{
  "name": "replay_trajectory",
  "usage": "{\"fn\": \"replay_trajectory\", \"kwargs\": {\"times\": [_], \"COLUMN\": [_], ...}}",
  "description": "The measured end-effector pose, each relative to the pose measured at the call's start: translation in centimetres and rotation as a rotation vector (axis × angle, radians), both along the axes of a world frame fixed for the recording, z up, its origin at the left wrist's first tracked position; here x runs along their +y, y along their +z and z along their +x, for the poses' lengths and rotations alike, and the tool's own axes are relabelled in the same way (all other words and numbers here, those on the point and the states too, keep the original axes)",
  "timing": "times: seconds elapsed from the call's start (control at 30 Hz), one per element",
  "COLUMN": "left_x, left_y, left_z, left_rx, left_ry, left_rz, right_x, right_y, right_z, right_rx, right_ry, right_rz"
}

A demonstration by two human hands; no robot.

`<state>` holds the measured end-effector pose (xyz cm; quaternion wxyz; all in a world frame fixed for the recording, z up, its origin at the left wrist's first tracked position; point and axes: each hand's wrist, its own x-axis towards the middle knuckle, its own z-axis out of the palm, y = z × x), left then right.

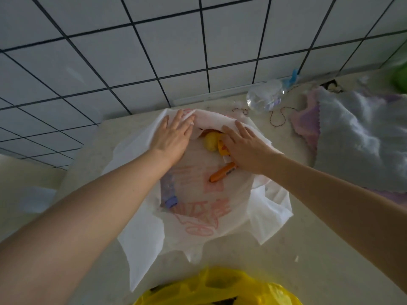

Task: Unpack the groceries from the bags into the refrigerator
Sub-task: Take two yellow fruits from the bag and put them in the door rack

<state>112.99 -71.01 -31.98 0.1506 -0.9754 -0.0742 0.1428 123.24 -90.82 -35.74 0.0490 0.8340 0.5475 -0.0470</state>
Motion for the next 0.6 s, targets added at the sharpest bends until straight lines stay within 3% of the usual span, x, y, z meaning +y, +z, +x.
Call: {"fn": "replay_trajectory", "kwargs": {"times": [0.4, 0.6], "left_x": [3.4, 5.2], "left_y": [-0.1, -0.3], "left_z": [4.8, 6.0], "left_rx": [-0.03, -0.097], "left_ry": [0.083, 0.079], "left_rz": [0.007, 0.029], "right_x": [1.6, 1.0], "right_y": [0.4, -0.3], "right_z": [5.4, 7.3], "right_rx": [0.034, 0.008], "right_ry": [-0.166, 0.057], "right_rz": [-0.147, 0.037]}}
